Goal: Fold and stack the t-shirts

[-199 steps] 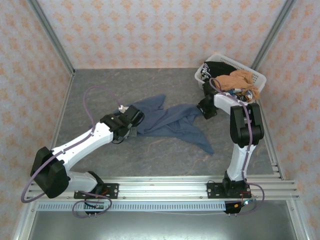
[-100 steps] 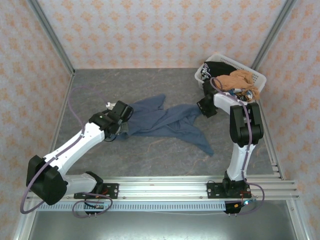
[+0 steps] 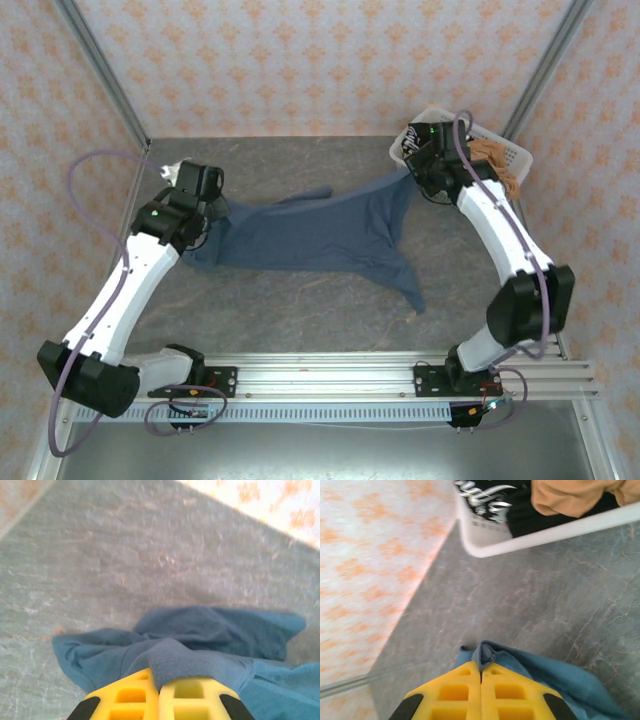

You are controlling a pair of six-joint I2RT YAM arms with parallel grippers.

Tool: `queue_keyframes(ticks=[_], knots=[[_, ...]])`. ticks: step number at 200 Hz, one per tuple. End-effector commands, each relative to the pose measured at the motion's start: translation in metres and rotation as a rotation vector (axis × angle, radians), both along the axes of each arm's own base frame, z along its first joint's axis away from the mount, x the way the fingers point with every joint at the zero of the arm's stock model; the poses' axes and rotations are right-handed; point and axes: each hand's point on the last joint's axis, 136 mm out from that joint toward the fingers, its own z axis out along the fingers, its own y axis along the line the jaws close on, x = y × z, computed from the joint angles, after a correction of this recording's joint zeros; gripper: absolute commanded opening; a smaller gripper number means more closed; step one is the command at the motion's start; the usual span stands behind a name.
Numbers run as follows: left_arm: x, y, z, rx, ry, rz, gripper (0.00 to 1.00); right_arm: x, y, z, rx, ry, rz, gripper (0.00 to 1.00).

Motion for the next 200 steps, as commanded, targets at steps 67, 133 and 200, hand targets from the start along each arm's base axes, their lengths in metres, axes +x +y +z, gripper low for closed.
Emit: queue_keyframes(ticks=[67,133,200], knots=[[-0.077,0.068,0.166,-0.010,-0.524,0.285,0.00,-0.087,0.038,0.148,0.223,-0.404,0.245,0.00],[0.070,0.066,0.182,-0.162,-0.384,0.205,0.00,0.067,0.093,0.186,0.391,-0.491,0.283,0.00],[0.124,0.096,0.302,-0.115,-0.718,0.133,0.00,0.166,0.070,0.262,0.509,-0.777,0.210,0.00]])
